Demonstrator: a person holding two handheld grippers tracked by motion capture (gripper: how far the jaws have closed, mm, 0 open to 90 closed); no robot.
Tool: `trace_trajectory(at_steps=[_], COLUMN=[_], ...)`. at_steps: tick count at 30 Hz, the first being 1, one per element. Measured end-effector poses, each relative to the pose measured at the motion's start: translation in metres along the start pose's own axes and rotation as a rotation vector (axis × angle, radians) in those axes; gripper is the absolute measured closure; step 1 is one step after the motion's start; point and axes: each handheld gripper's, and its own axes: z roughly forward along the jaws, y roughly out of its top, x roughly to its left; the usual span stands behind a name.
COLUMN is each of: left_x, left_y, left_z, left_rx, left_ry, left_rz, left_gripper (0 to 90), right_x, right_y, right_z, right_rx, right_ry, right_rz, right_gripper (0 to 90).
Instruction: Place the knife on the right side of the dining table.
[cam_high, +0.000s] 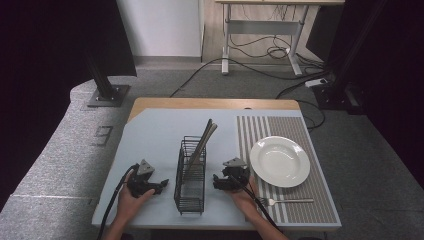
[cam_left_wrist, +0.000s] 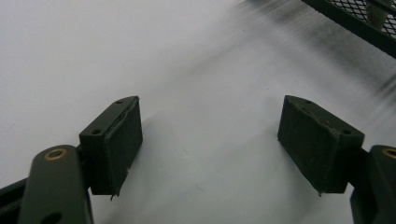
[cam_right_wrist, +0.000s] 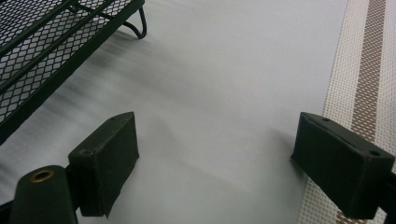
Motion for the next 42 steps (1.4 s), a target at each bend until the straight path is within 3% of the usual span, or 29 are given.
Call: trace_trajectory(at_steps=[6,15,21,27,33,42], left_x=[0.000,0.000,0.000,0.001,0.001,0.001], left_y=[0.000,0.000,0.000,0.000,0.000,0.000], left_z=[0.000,0.000,0.000,0.000,0.000,0.000], left_rx=[0.000,0.000,0.001,0.001,0.000,-0.001], left_ry=[0.001,0.001,-0.001,-0.004,-0.004,-0.004], left_rz=[0.001,0.001,-0.001,-0.006,-0.007,-0.004], left_gripper=[21.4,21.4,21.4,21.1,21.1,21.2], right_x=[0.000,-0.008,-0.013,-0.021,-0.027,-0.028], right_y=[0.000,-0.001,0.006,0.021,0.048,0.076], right_z=[0.000,-0.004,-0.017,-0.038,-0.064,-0.078], right_rx=[-0.002,-0.027,-0.075,-0.139,-0.246,-0.299], right_ry=[0.004,0.050,0.065,0.084,0.105,0.119], right_rz=[0.002,0.036,0.044,0.063,0.075,0.070], right_gripper=[13.1,14.4,16.3,17.1,19.9,20.3])
